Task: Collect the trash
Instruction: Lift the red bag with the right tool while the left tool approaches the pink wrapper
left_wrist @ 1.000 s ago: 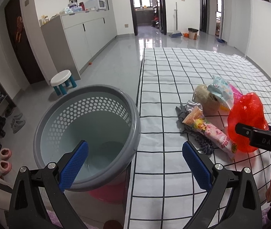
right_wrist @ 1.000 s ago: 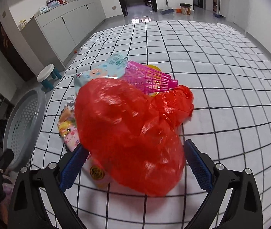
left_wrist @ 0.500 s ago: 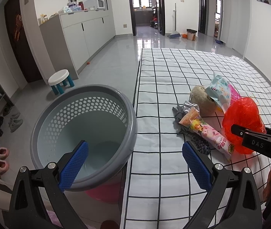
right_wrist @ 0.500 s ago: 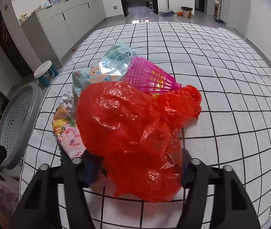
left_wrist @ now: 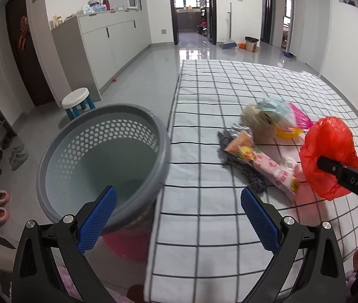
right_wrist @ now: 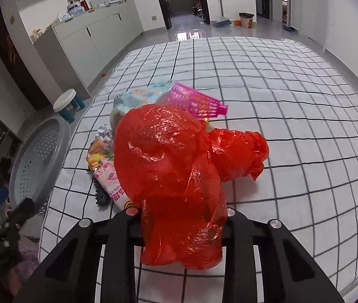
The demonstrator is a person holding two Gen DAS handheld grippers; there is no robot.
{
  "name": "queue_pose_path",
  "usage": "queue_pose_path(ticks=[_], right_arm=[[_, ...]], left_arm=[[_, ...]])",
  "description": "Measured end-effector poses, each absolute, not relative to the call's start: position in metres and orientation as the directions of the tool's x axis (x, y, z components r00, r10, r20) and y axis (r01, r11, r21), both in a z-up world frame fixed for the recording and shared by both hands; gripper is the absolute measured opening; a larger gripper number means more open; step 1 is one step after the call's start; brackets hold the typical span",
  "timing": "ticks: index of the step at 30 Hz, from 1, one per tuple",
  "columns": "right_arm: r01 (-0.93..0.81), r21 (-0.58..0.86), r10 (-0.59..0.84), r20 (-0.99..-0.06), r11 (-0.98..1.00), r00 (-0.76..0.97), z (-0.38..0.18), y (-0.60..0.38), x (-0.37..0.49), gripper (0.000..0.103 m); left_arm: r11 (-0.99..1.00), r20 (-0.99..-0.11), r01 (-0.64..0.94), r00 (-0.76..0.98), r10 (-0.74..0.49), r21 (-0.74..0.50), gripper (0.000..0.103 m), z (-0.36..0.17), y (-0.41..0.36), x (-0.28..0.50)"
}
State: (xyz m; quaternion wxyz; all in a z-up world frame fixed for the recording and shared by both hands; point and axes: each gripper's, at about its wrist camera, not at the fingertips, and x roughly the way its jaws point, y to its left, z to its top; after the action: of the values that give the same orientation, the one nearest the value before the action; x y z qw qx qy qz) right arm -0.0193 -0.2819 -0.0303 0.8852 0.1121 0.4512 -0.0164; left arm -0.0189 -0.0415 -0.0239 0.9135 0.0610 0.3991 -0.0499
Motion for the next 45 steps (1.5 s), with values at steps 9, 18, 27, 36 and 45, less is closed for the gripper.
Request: queue_pose_path(ticks=[9, 18, 27, 36, 45], right_arm=[[0.215, 0.224, 0.039, -0.773, 0.951, 0.633, -0.014, -0.322, -0.056, 0.027], [0.258, 0.271, 0.037, -0.754, 0.927, 0.656, -0.004, -0.348, -0.071, 0.027], [0.23, 0.332, 0.1, -0.738, 0.915, 0.667, 0.003, -0.355, -0.073, 0.027], [0.215, 0.345, 0.119, -0.732, 0.914, 0.671, 0.005, -0.358, -0.074, 0.027], [0.194, 0.348, 0.13, -0.721, 0.917, 0.681, 0.007, -0.353, -0.075, 0.027]], left_arm=[[0.985, -0.753, 0.168, 0.654, -0.073, 0.05, 0.097, -0.025, -0.072, -0.025], [0.977, -0.783, 0.211, 0.613, -0.108, 0.031, 0.097, -0.041, -0.124, -0.01], [0.969, -0.804, 0.229, 0.591, -0.066, 0.09, 0.097, -0.067, -0.164, 0.012], [0.977, -0.815, 0.172, 0.579, 0.003, 0.126, 0.097, -0.077, -0.136, 0.011], [0.987, -0.801, 0.115, 0.598, 0.024, 0.116, 0.097, -0.063, -0.106, 0.006]])
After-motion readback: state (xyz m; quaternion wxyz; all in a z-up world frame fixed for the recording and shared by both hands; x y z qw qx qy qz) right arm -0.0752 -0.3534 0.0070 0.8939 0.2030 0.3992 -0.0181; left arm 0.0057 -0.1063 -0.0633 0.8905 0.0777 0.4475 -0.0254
